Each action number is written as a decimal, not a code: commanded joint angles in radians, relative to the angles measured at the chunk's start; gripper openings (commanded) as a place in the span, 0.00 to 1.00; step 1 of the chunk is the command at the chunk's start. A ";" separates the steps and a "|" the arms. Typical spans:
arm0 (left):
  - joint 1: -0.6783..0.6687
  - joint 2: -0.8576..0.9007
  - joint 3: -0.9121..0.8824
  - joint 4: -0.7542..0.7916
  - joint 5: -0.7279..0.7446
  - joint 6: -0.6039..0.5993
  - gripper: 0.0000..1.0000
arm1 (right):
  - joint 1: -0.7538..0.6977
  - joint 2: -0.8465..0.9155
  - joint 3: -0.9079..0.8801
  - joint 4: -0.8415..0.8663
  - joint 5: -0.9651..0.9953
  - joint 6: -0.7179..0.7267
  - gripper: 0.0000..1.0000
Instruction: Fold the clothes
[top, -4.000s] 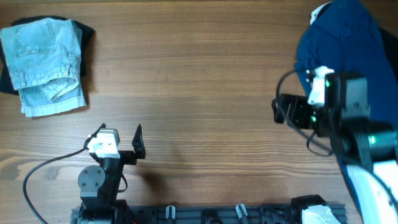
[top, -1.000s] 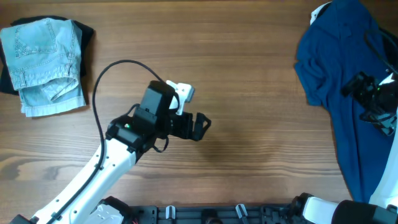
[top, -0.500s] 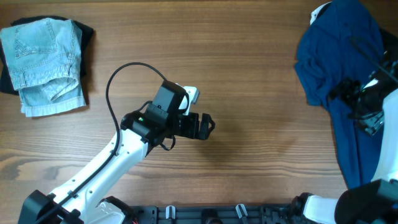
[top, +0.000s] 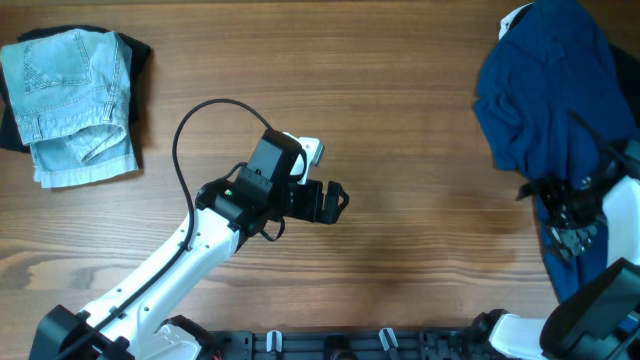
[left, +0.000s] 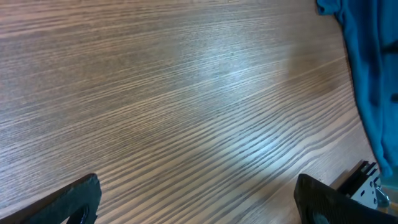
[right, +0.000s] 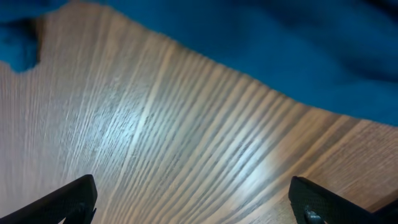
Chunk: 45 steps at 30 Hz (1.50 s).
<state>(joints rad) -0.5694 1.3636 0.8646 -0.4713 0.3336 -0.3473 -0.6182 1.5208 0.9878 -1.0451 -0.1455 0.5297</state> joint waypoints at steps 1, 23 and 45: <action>-0.003 0.008 0.020 0.019 -0.002 -0.010 1.00 | -0.079 0.003 -0.001 0.003 -0.068 -0.008 1.00; -0.003 0.233 0.020 0.217 0.104 -0.028 1.00 | -0.108 0.002 -0.001 0.259 -0.605 -0.349 0.99; -0.040 0.328 0.069 0.357 0.089 -0.054 1.00 | -0.216 -0.001 -0.033 0.212 -0.407 -0.198 0.94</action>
<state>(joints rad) -0.5888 1.6321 0.9176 -0.1326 0.4320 -0.3813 -0.8539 1.5208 0.9836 -0.8791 -0.4625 0.3969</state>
